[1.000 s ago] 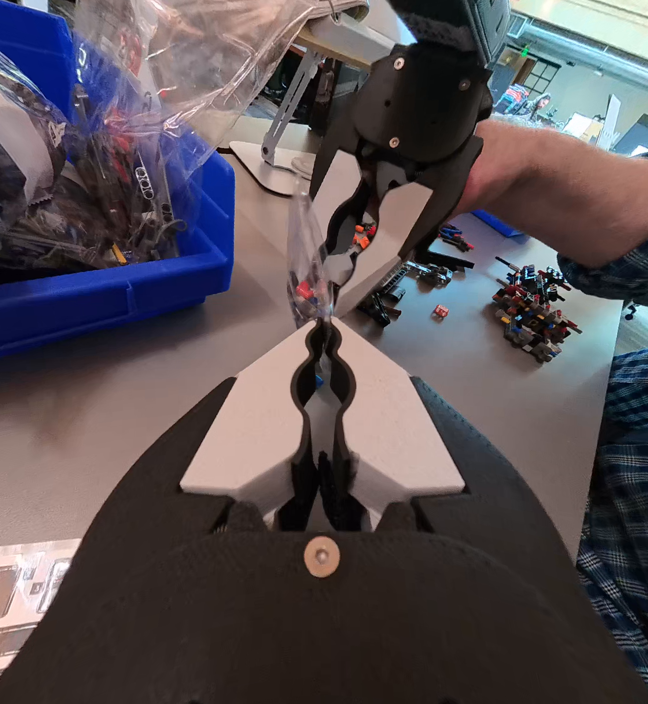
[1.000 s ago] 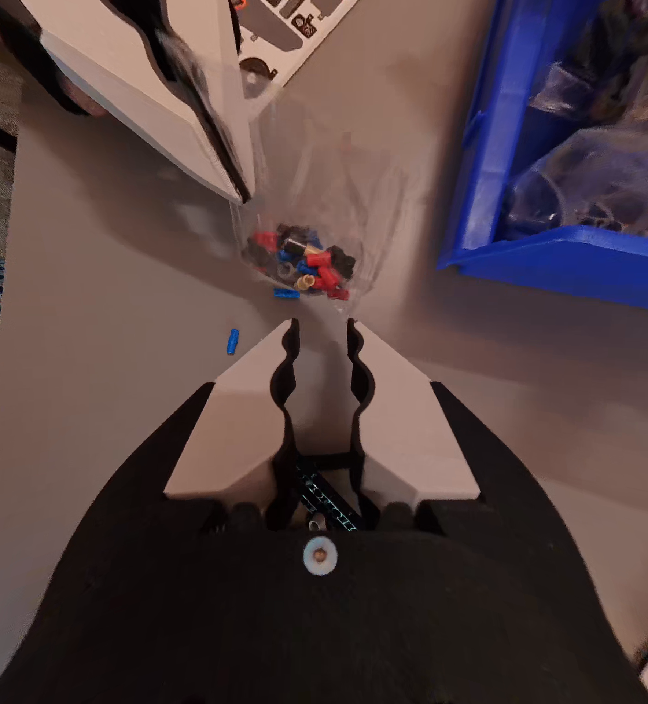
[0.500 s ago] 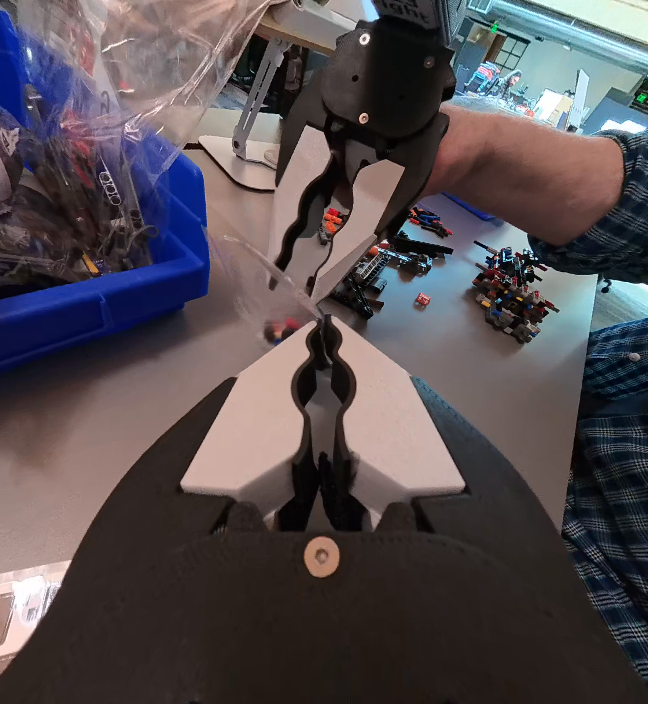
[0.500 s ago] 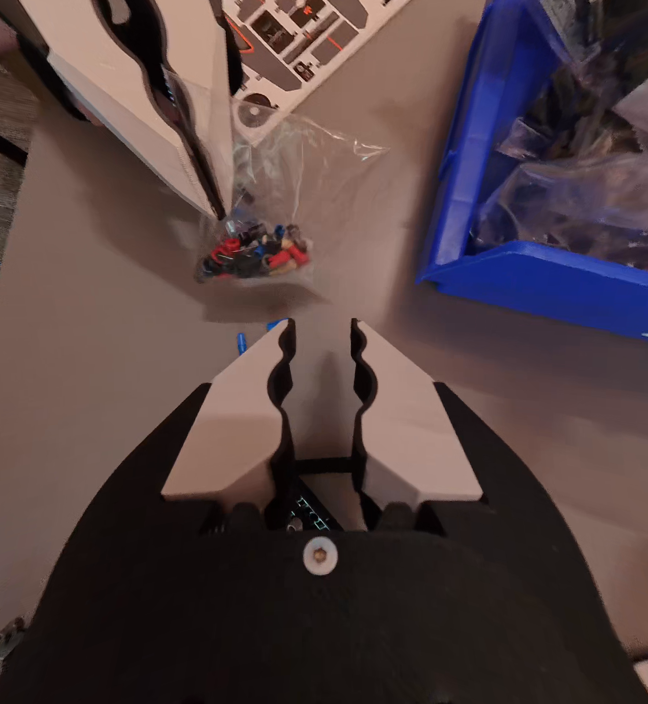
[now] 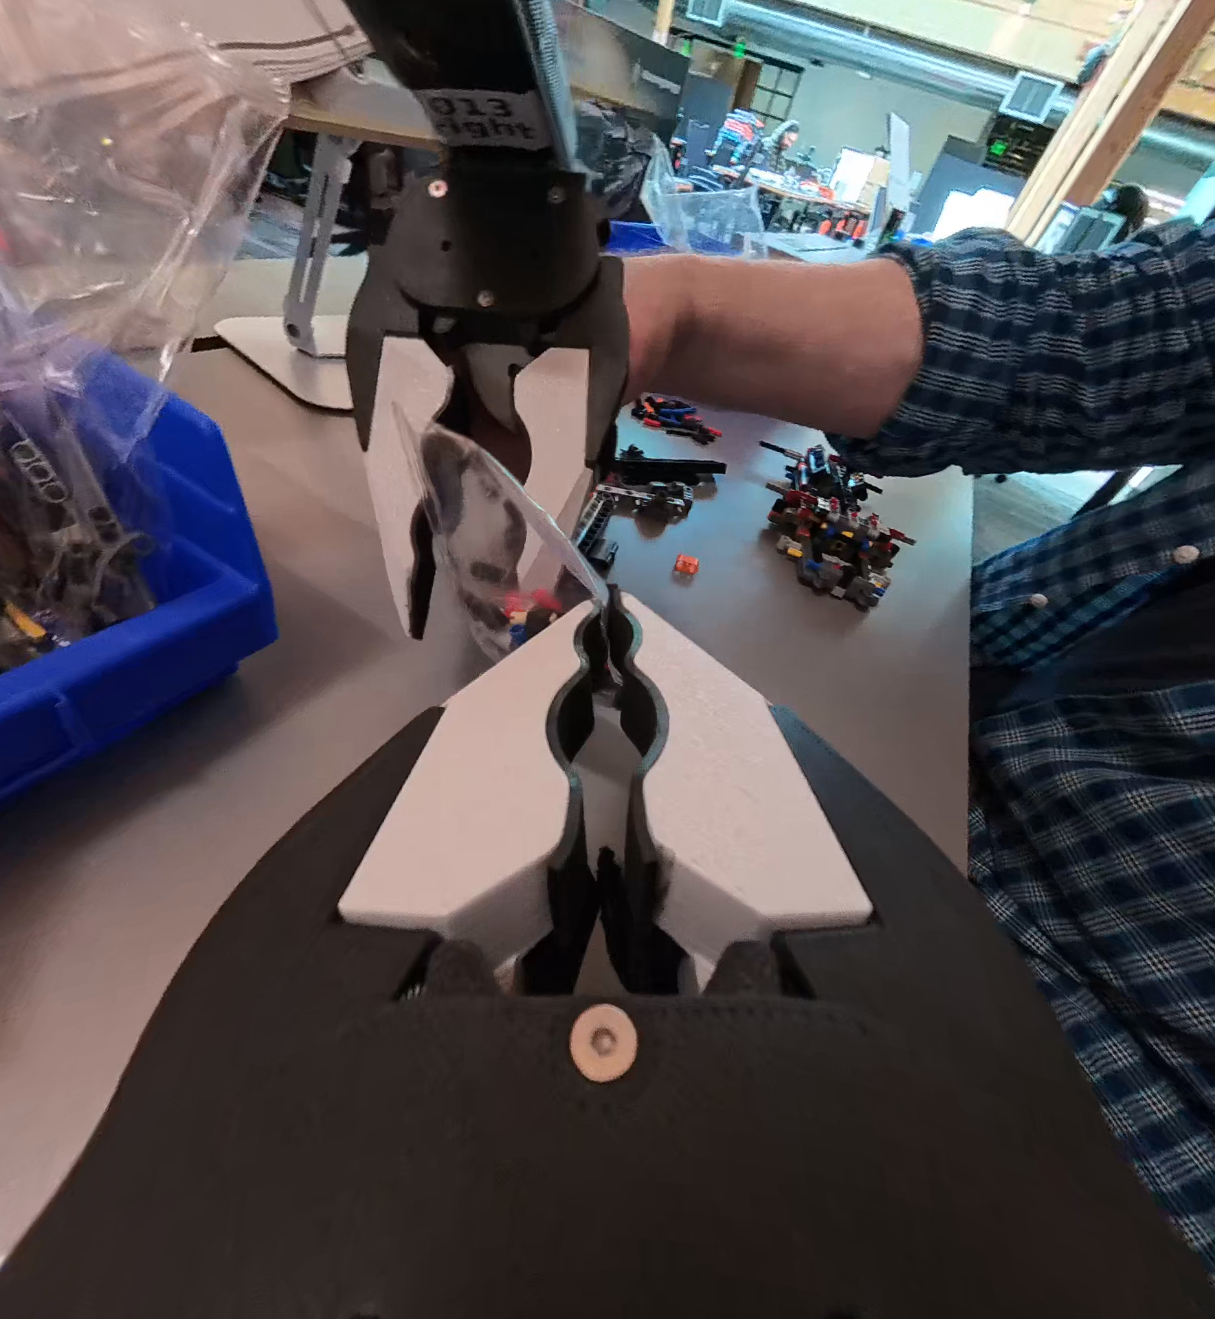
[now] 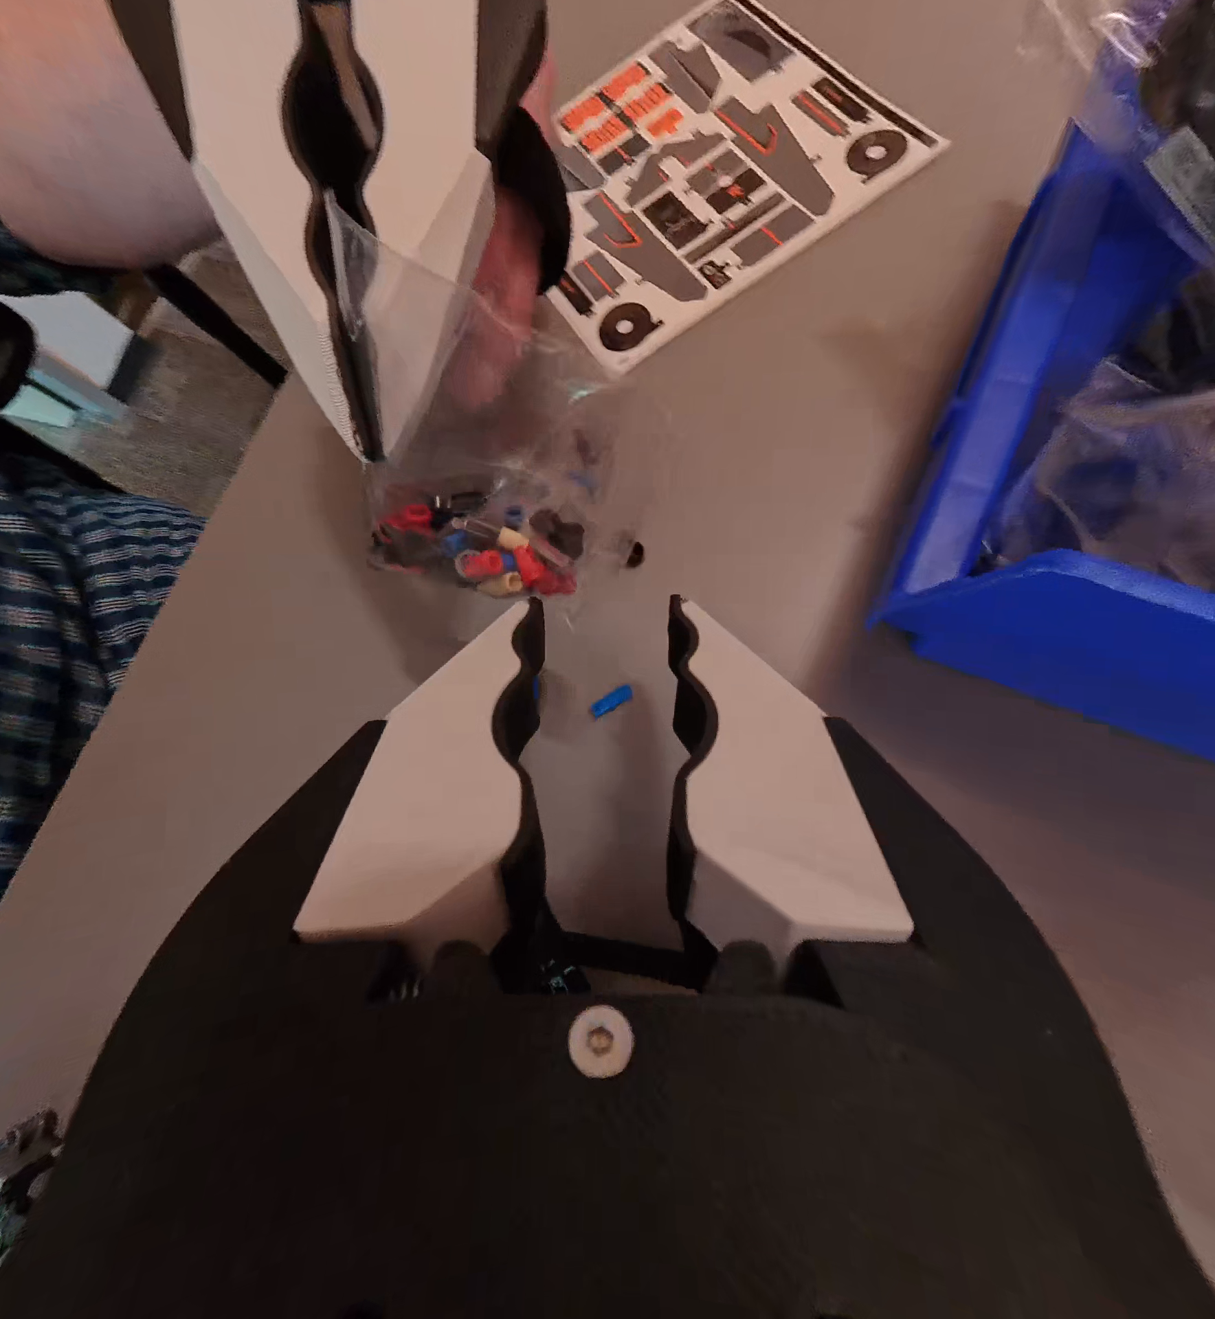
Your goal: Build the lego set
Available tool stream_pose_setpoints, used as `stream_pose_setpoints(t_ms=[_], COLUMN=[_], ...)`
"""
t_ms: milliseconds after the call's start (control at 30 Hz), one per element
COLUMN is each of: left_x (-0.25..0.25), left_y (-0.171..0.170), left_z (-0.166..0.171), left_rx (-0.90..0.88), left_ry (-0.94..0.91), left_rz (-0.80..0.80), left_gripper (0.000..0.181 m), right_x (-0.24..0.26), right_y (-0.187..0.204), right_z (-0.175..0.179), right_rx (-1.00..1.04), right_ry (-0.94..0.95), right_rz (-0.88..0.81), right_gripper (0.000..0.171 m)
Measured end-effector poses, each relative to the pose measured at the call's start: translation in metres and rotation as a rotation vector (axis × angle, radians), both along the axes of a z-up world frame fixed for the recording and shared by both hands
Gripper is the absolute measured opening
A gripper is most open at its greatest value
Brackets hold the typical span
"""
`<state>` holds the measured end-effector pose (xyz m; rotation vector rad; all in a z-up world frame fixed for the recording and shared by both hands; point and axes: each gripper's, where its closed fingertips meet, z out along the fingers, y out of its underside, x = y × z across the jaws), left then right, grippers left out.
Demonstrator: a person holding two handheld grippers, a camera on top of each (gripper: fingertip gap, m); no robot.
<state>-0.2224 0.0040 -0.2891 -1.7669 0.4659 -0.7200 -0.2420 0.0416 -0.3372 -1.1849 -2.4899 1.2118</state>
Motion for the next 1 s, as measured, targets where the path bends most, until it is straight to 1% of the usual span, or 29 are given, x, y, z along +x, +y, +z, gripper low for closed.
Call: stream_pose_setpoints(t_ms=[33,167,267,300,367,433,500,667,733,900,933,1000], left_x=[0.003,0.009,0.013,0.013,0.013,0.008,0.004,-0.014,-0.025,-0.031,-0.033,-0.036], left_y=[-0.001,-0.004,-0.006,-0.006,-0.006,-0.002,0.001,0.009,0.014,0.012,0.012,0.013], left_z=[0.002,0.008,0.011,0.011,0.010,0.008,0.005,-0.012,-0.026,-0.049,-0.054,-0.057], left_rx=[0.006,0.025,0.023,0.019,0.006,-0.007,-0.022,-0.081,-0.119,-0.176,-0.181,-0.183], left_ry=[-0.001,0.014,0.027,0.030,0.038,0.044,0.051,0.105,0.180,0.290,0.330,0.344], left_rz=[-0.022,-0.085,-0.149,-0.164,-0.189,-0.184,-0.178,-0.095,-0.023,0.049,0.066,0.099], left_gripper=[0.000,0.000,0.000,0.000,0.000,0.000,0.000,0.000,0.000,0.000,0.000,0.000], right_x=[0.001,0.009,0.016,0.018,0.021,0.024,0.025,0.024,0.024,0.025,0.025,0.021], right_y=[-0.002,-0.008,-0.013,-0.015,-0.016,-0.014,-0.011,0.003,0.010,0.014,0.014,0.016], right_z=[0.001,0.000,0.005,0.009,0.017,0.017,0.017,0.009,0.000,-0.013,-0.013,-0.011], right_rx=[-0.021,-0.065,-0.140,-0.167,-0.219,-0.219,-0.217,-0.157,-0.089,0.136,0.171,0.212], right_ry=[0.004,-0.005,-0.006,0.004,0.024,0.025,0.026,0.007,-0.034,-0.091,-0.096,-0.102], right_rz=[0.019,0.095,0.150,0.168,0.193,0.209,0.204,0.142,0.100,0.062,0.059,0.037], right_gripper=[0.032,0.041,0.040,0.037,0.025,0.007,0.001,0.000,0.000,0.000,0.000,0.000])
